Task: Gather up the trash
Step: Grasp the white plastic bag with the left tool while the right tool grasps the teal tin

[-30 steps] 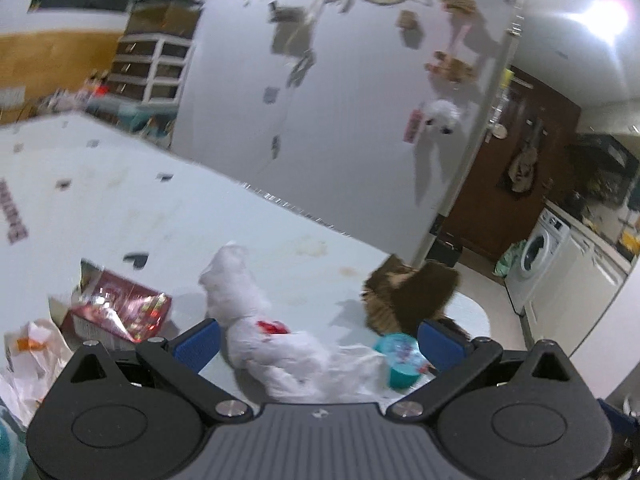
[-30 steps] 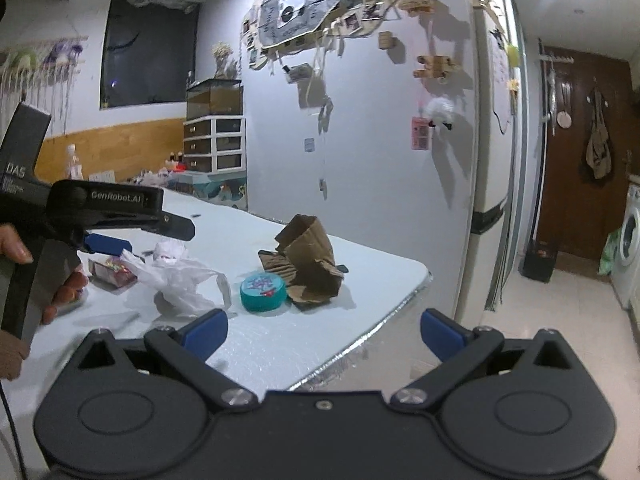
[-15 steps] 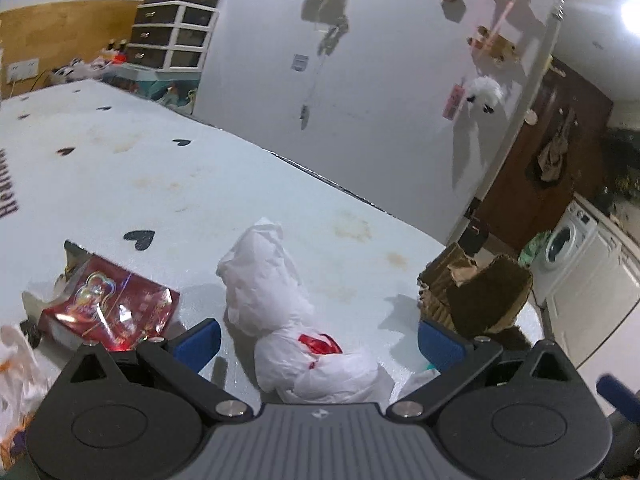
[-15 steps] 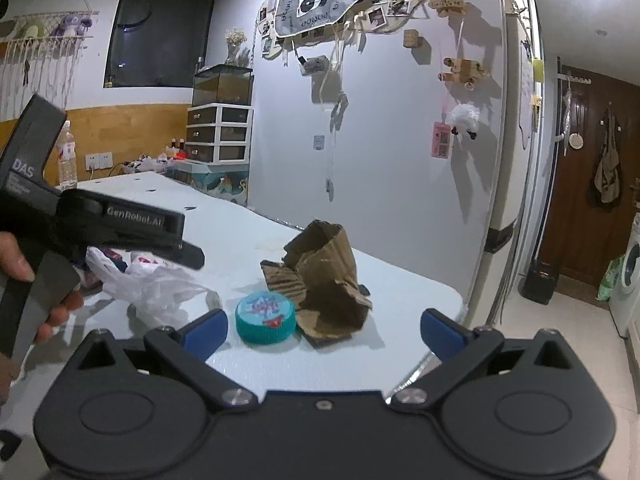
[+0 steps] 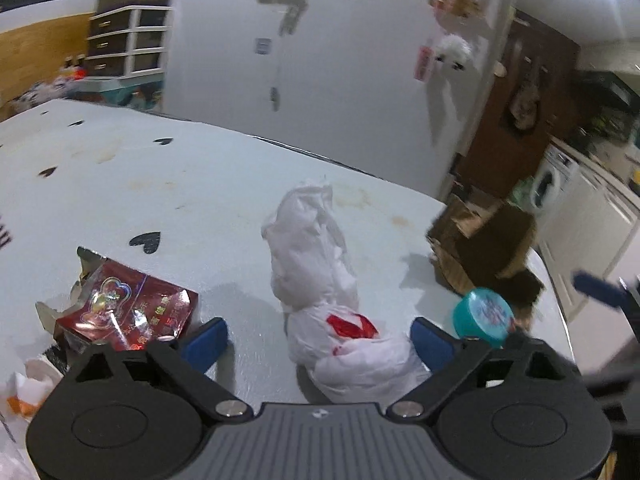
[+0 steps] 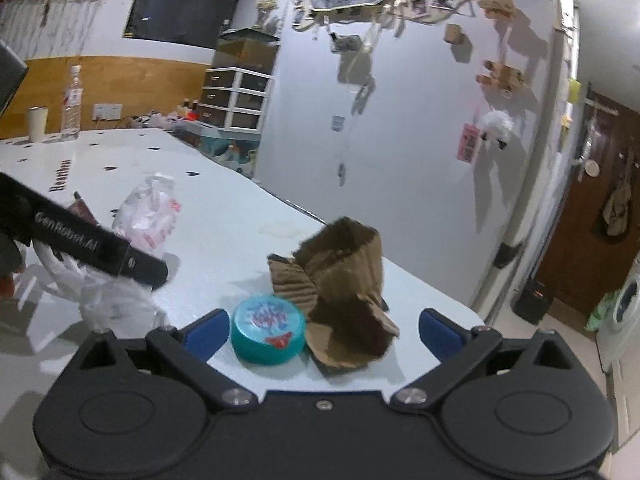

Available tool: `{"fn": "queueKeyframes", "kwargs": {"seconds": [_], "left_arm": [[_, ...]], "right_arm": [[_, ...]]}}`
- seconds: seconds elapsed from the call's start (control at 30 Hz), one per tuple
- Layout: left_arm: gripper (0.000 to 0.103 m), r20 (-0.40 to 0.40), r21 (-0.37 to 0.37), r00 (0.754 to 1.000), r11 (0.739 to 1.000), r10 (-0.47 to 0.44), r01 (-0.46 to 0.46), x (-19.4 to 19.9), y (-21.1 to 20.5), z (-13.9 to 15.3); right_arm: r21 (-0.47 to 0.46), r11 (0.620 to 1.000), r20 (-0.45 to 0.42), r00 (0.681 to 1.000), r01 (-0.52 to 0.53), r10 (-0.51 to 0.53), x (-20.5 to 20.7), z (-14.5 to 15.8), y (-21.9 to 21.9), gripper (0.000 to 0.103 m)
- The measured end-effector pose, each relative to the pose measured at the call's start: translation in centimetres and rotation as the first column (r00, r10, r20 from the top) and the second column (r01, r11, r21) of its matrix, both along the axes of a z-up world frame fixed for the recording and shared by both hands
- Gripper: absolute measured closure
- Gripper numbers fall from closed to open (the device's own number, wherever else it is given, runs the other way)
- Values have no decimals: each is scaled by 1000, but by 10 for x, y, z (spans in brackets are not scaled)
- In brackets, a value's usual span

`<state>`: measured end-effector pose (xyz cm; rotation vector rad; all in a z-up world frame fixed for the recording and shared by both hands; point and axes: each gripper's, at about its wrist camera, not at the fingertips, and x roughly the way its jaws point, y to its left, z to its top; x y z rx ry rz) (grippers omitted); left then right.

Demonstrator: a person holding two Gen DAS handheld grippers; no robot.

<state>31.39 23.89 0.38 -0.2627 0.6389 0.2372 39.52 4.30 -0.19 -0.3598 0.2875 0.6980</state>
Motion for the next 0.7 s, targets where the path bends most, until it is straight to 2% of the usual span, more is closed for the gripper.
{"fn": "queueKeyframes", "kwargs": {"seconds": [0.1, 0.23, 0.33, 0.43, 0.53, 0.57, 0.7], "left_arm": [[13, -10, 20, 999, 999, -43, 43, -6, -2, 0], [22, 7, 55, 997, 996, -75, 74, -24, -5, -5], [33, 20, 35, 999, 998, -50, 49, -27, -1, -3], [40, 22, 41, 999, 998, -42, 41, -26, -1, -3], [41, 20, 42, 999, 998, -38, 37, -26, -2, -2], [41, 18, 44, 999, 998, -39, 38, -27, -3, -2], [42, 13, 47, 999, 998, -47, 46, -29, -7, 0]], "right_arm": [[-16, 999, -20, 999, -49, 49, 3, 1, 8, 7], [-35, 998, -33, 998, -60, 59, 9, -2, 18, 12], [-43, 998, -48, 998, -54, 52, 13, -6, 26, 22], [-59, 996, -62, 996, -64, 60, 11, -11, 30, 32], [-74, 995, -65, 996, -59, 55, 8, -12, 33, 44], [-66, 996, -82, 995, -58, 53, 7, -12, 32, 53], [-68, 996, -95, 994, -60, 54, 0, -10, 29, 54]]}}
